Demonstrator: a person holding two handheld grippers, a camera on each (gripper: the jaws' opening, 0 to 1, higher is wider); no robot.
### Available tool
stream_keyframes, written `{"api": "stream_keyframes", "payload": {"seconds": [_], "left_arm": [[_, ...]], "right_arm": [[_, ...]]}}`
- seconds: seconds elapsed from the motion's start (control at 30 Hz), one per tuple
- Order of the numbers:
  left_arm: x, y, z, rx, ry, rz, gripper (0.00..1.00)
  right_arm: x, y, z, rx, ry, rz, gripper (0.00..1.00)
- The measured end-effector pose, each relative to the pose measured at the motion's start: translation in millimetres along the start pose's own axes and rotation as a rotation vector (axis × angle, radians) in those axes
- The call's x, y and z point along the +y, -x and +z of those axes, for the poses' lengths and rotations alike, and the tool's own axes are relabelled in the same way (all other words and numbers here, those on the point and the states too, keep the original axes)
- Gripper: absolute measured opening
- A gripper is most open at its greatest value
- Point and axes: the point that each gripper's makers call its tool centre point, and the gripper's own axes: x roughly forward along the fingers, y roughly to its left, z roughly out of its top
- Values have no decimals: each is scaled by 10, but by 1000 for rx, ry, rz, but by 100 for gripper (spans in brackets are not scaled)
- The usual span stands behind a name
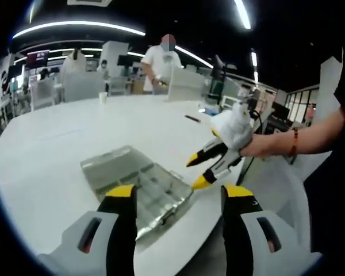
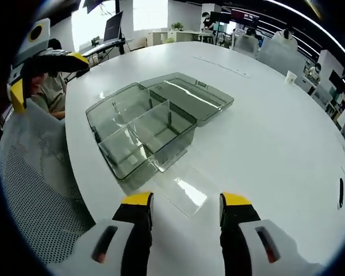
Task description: Insert the divider into the dual guide fixture by aligning both edges with the guide slots and pushing it downward to the bottom, including one-sided entry, uneven engagement, binding, and posture correction.
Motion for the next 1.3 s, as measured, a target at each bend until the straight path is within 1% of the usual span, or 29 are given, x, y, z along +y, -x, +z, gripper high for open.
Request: {"api": "stream_keyframes", "payload": {"seconds": [0.1,0.23,0.37,0.5,0.6,0.7,0.77,0.83,0.9,0.93,1.1,1.23,1.3], "left_arm": [[33,-5,-17,3,7,-2,57],[76,-12,-20,2,14,-3,57],[109,-24,-22,6,4,-7,58],[127,-25,9,-5,6,-9,58],[134,-31,-4,-2,4,-9,58],[136,-34,-13,-4,7,-5,60],[133,-37,-18,-6,9,-3,63],[133,-39,-32,-1,7,0,64],[136,-42,-42,1,8,2,65],[136,-43,-45,2,9,1,65],[141,-47,-57,7,10,1,65],[136,-49,-57,9,8,-2,64],[135,-54,-54,9,8,-4,64]], "right_arm": [[16,-36,-12,7,-8,-6,43],[-30,-75,-26,15,-40,-37,43],[-20,-113,-28,16,-55,-34,44],[-35,-132,-2,9,-76,-45,44],[-57,-159,-6,15,-89,-47,44],[-66,-181,-9,18,-116,-47,45],[-73,-189,-12,23,-116,-53,45],[-72,-210,2,17,-127,-53,45],[-69,-213,13,20,-144,-50,45],[-81,-214,16,20,-154,-61,44],[-83,-210,10,32,-165,-68,42],[-65,-197,1,50,-164,-65,35],[-50,-199,5,46,-151,-60,33]]}}
